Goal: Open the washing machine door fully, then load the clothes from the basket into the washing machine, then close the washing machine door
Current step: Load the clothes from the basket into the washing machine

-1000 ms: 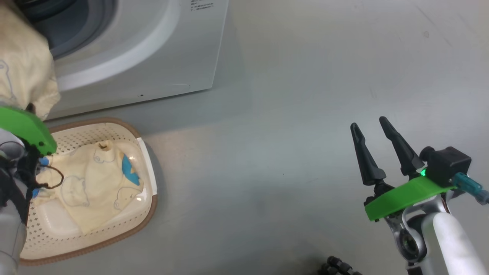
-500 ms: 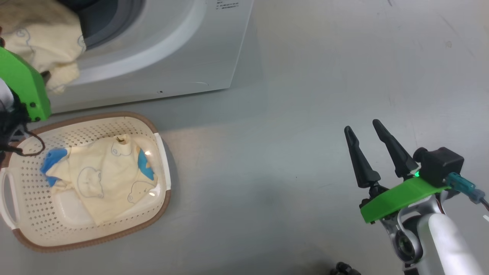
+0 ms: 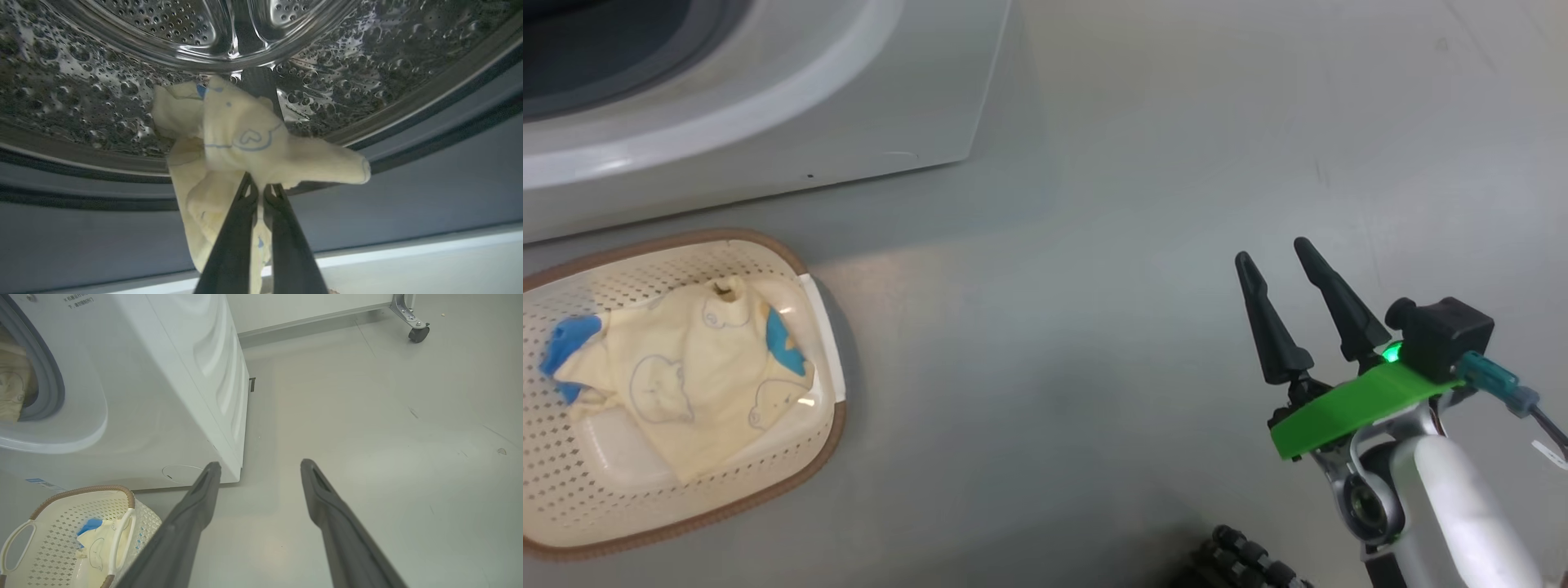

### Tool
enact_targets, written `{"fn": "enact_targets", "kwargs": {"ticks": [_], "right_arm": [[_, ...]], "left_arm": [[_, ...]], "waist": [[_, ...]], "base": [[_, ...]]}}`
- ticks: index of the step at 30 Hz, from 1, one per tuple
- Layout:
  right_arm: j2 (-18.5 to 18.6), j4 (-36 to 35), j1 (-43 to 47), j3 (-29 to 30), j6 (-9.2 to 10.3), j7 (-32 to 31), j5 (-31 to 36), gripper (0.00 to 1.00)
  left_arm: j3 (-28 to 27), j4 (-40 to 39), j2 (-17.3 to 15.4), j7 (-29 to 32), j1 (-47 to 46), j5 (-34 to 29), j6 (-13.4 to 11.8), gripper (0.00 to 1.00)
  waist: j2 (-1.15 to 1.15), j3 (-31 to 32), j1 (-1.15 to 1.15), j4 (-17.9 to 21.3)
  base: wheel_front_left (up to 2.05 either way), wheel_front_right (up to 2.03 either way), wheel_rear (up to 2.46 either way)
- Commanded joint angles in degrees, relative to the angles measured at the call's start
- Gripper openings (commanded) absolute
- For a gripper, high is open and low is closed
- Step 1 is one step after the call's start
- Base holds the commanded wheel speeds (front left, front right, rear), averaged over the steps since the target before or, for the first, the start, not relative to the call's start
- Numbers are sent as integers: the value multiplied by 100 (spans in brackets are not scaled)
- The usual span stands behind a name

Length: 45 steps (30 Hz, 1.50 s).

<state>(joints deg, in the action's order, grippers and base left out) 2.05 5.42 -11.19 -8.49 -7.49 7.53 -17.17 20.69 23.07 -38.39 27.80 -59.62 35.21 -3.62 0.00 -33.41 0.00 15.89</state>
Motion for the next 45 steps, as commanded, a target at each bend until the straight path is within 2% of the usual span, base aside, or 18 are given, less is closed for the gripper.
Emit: {"fn": "enact_targets", "kwargs": {"ticks": [1, 6, 14, 17, 20, 21, 22, 29, 39, 45], "right_arm": [[83, -126, -59, -130, 0, 75, -49, 100], [83, 46, -216, -273, 0, 230, -181, 100], [83, 267, -426, -482, 0, 442, -360, 100], [83, 353, -495, -583, 0, 503, -423, 100], [83, 429, -539, -635, 0, 555, -471, 100], [83, 469, -550, -629, 0, 577, -472, 100], [83, 483, -555, -623, 0, 587, -469, 100], [83, 502, -562, -511, 0, 616, -371, 100], [102, 293, -458, -245, 0, 402, -106, 100], [105, 162, -282, -36, 0, 278, 3, 100]], "left_arm": [[-306, -193, -366, -129, -306, -81, -64, 0], [-464, 138, -427, -1002, -607, -457, -373, 0], [-461, 791, -677, -2403, -1351, -1088, -405, 0], [-523, 1140, -698, -2688, -1574, -1128, -447, 0], [-568, 1555, -689, -2706, -1714, -1086, -480, 0], [-515, 1762, -674, -2663, -1779, -1109, -462, 65], [-518, 1832, -657, -2697, -1815, -1103, -466, 100], [-466, 2264, -414, -2998, -1832, -1029, -414, 100], [-312, 2820, 231, -3701, -1480, -918, -398, 100], [-302, 2896, 536, -4063, -996, -846, -492, 100]], "waist": [[0, -137, 0, 141], [0, -389, 0, 453], [0, -767, 0, 844], [0, -863, 0, 953], [0, -902, 0, 1014], [0, -918, 0, 1019], [0, -927, 0, 1018], [0, -866, 0, 876], [0, -430, 0, 399], [0, -87, 0, 187]], "base": [[0, 0, 0], [0, 0, 0], [0, 0, 0], [0, 0, 0], [0, 0, 0], [0, 0, 0], [0, 0, 0], [0, 0, 0], [0, 0, 0], [0, 0, 0]]}}
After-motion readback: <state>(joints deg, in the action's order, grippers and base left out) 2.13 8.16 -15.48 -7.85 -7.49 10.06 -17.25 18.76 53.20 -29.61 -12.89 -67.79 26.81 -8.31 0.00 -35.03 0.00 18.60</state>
